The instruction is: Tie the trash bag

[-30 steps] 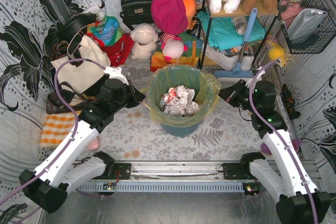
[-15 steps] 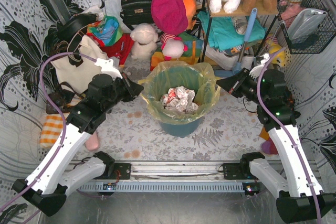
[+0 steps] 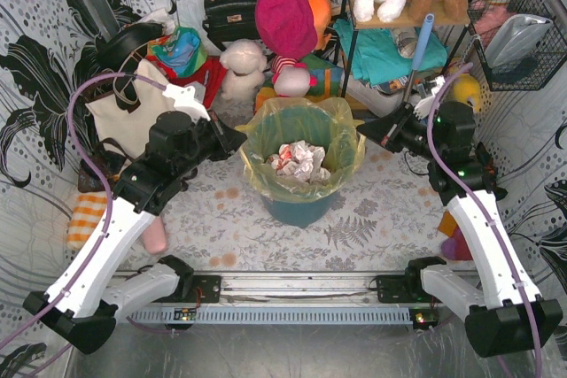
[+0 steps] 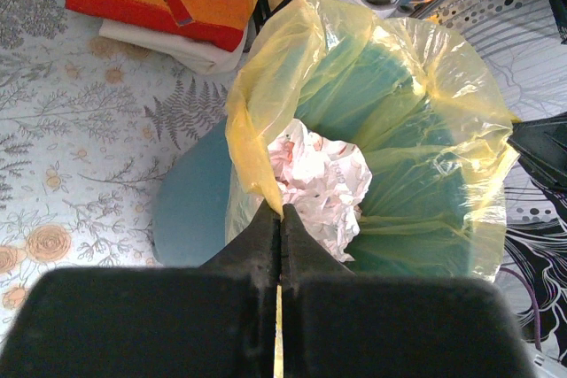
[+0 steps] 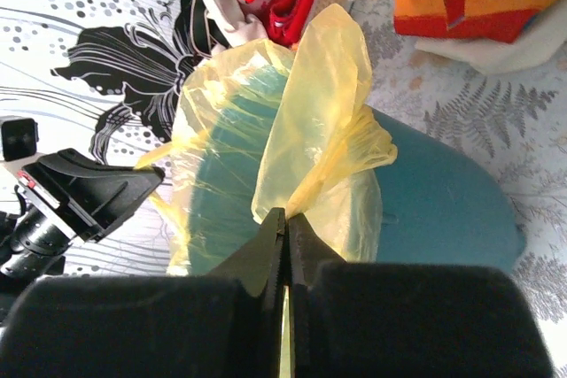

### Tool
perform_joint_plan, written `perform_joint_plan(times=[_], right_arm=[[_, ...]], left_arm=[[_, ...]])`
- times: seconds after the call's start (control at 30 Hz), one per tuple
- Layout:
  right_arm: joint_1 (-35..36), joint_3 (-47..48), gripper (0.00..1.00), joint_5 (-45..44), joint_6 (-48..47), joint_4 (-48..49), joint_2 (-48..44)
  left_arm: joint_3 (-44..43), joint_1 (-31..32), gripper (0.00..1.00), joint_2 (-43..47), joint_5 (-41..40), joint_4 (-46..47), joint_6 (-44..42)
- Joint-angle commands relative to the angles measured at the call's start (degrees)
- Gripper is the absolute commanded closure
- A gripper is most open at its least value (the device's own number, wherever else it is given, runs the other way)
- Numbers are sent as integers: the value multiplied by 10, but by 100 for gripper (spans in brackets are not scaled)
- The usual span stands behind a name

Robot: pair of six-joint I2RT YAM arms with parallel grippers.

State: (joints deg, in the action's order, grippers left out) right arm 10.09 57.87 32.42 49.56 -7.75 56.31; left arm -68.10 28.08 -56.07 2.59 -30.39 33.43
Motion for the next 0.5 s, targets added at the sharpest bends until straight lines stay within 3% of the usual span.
perform_joint_plan(times=[0.0,0.3,0.47], right_arm=[[-2,30,100,28,18,75,19],[-1,-77,100,22,20,31,-37],[-1,-83,100,18,1,-25,-64]], left_arm=[[-32,-3,100,-22,-3,53,-19],[8,-3,100,-46,50,-21,-18],[17,-3,100,-31,56,-70,-30]])
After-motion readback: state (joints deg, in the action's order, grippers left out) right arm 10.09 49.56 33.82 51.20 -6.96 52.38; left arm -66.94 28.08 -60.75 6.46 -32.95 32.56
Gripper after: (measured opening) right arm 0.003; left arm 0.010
